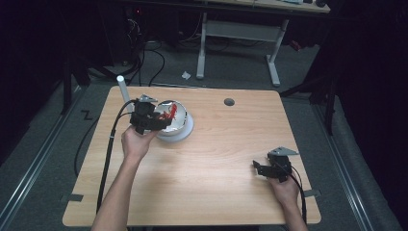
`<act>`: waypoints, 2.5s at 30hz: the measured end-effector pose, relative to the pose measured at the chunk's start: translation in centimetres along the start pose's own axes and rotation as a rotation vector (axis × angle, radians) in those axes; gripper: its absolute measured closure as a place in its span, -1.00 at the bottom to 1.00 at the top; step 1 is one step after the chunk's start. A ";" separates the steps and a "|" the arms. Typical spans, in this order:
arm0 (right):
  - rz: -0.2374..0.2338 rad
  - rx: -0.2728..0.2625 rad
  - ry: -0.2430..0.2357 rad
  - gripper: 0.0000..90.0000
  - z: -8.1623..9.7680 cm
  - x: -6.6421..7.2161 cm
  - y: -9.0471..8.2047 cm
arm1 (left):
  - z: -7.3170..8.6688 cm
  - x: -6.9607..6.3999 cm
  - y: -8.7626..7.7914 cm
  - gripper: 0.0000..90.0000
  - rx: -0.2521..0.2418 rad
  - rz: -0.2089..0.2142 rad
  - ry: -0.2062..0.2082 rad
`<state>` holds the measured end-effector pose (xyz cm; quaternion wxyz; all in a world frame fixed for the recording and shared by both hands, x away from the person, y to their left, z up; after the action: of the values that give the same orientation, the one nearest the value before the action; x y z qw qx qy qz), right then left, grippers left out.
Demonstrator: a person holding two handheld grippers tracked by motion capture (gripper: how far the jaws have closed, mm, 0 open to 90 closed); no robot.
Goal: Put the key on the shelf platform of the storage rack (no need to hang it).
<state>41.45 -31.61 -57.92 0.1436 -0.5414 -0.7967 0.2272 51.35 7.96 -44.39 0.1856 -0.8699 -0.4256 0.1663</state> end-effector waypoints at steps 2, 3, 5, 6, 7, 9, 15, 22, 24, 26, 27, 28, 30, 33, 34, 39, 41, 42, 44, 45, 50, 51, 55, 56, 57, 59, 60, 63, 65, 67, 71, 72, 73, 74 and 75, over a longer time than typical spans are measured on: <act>0.001 -0.001 0.000 -0.40 0.0 0.0 0.0 | -0.1 -0.1 0.4 -0.06 0.005 0.002 0.012; 0.001 -0.001 -0.001 -0.40 0.0 0.0 0.0 | -0.1 -0.2 0.6 -0.06 0.005 0.005 0.015; 0.001 -0.001 0.000 -0.40 0.0 0.0 0.0 | -0.2 -0.3 0.9 -0.06 0.012 0.004 0.022; 0.001 -0.001 0.000 -0.40 0.0 0.0 0.0 | -0.2 -0.3 1.2 -0.06 0.017 0.004 0.025; 0.000 0.000 0.000 -0.40 0.0 0.0 0.0 | -0.2 -0.3 1.4 -0.06 0.024 0.002 0.028; 0.001 -0.001 0.000 -0.40 0.0 0.0 0.0 | -0.2 -0.2 1.8 -0.06 0.026 0.000 0.031; 0.000 0.000 -0.001 -0.40 0.0 0.0 0.0 | 0.3 0.2 2.9 -0.06 0.042 -0.013 0.018; 0.000 -0.001 0.000 -0.40 0.0 0.0 0.0 | 0.9 0.9 4.1 -0.06 0.061 -0.030 0.001; 0.000 -0.001 0.000 -0.40 0.0 0.0 0.0 | 1.1 1.1 4.4 -0.06 0.067 -0.035 -0.004; 0.000 -0.001 0.000 -0.40 0.0 0.0 0.0 | 1.2 1.2 4.6 -0.06 0.073 -0.039 -0.004; 0.000 -0.001 0.001 -0.40 0.0 0.0 0.0 | 1.3 1.3 4.7 -0.06 0.077 -0.044 0.000; 0.000 -0.001 0.001 -0.40 0.0 0.0 0.0 | 1.4 1.4 4.9 -0.06 0.081 -0.047 0.001; 0.000 -0.001 0.001 -0.40 0.0 0.0 0.0 | 1.7 1.6 5.2 -0.07 0.089 -0.053 -0.006; 0.000 -0.001 0.000 -0.40 0.0 0.0 0.0 | 2.0 1.8 5.7 -0.07 0.102 -0.066 -0.007; 0.000 -0.001 0.000 -0.40 0.0 0.0 0.0 | 2.1 1.8 5.8 -0.07 0.104 -0.072 -0.004; -0.001 -0.001 0.001 -0.40 0.0 0.0 0.0 | 2.3 2.1 6.2 -0.07 0.104 -0.087 -0.015; -0.001 -0.001 0.001 -0.40 0.0 0.0 0.0 | 2.3 2.2 6.2 -0.09 0.102 -0.090 -0.021; 0.000 -0.001 0.001 -0.40 0.0 0.0 0.0 | 2.2 2.2 6.1 -0.11 0.093 -0.090 -0.025; 0.000 -0.001 0.001 -0.40 0.0 0.0 0.0 | 1.9 2.1 5.9 -0.19 0.078 -0.088 -0.020; 0.000 -0.001 0.001 -0.40 0.0 0.0 0.0 | 1.8 2.0 5.7 -0.20 0.075 -0.087 -0.017; -0.001 -0.001 0.001 -0.40 0.0 0.0 0.0 | 1.8 1.9 5.1 -0.23 0.063 -0.096 -0.004; 0.000 -0.001 0.001 -0.40 0.0 0.0 0.0 | 1.8 1.8 4.9 -0.23 0.054 -0.098 -0.007; 0.000 -0.001 0.000 -0.40 0.0 0.0 0.0 | 2.0 2.0 3.5 -0.28 0.054 -0.134 0.022; 0.000 -0.001 0.000 -0.40 0.0 0.0 0.0 | 2.0 2.0 3.5 -0.28 0.054 -0.134 0.022; 0.000 -0.001 0.000 -0.40 0.0 0.0 0.0 | 1.9 1.9 3.3 -0.28 0.051 -0.136 0.030; 0.000 -0.001 0.000 -0.40 0.0 0.0 0.0 | 1.5 1.7 2.6 -0.28 0.027 -0.129 0.040; 0.001 -0.001 0.000 -0.40 0.0 0.0 0.0 | 1.3 1.5 2.3 -0.27 0.015 -0.128 0.041; 0.001 -0.001 0.000 -0.40 0.0 0.0 0.0 | 1.0 1.3 1.5 -0.26 -0.027 -0.116 0.025; 0.001 -0.001 0.000 -0.40 0.0 0.0 0.0 | 1.1 1.3 1.1 -0.26 -0.034 -0.108 0.016; 0.000 -0.001 0.000 -0.40 0.0 0.0 0.0 | 1.1 1.4 0.6 -0.26 -0.039 -0.108 0.011; 0.001 -0.001 0.000 -0.40 0.0 0.0 0.0 | 1.0 1.5 -0.6 -0.27 -0.069 -0.107 -0.008; 0.001 -0.001 0.000 -0.40 0.0 0.0 0.0 | 1.1 1.6 -0.9 -0.27 -0.072 -0.107 -0.009; 0.001 -0.001 0.000 -0.40 0.0 0.0 0.0 | 1.2 1.7 -1.5 -0.27 -0.074 -0.110 -0.011; 0.001 -0.001 0.000 -0.40 0.0 0.0 0.0 | 1.2 1.7 -1.5 -0.27 -0.074 -0.110 -0.011; 0.001 -0.001 -0.001 -0.40 0.0 0.0 0.0 | 1.3 1.8 -1.7 -0.27 -0.075 -0.112 -0.014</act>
<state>41.45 -31.60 -57.92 0.1429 -0.5416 -0.7967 0.2271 50.65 10.66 -44.97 0.1587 -0.8500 -0.4808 0.1457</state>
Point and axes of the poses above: each handheld gripper's, and its own axes: y roughly forward along the jaws, z roughly out of its underside, x roughly to its left, the point moved 7 cm from there along y, roughly forward along the jaws, and after that the axes turned 13 degrees about -x, right-handed, at the moved point
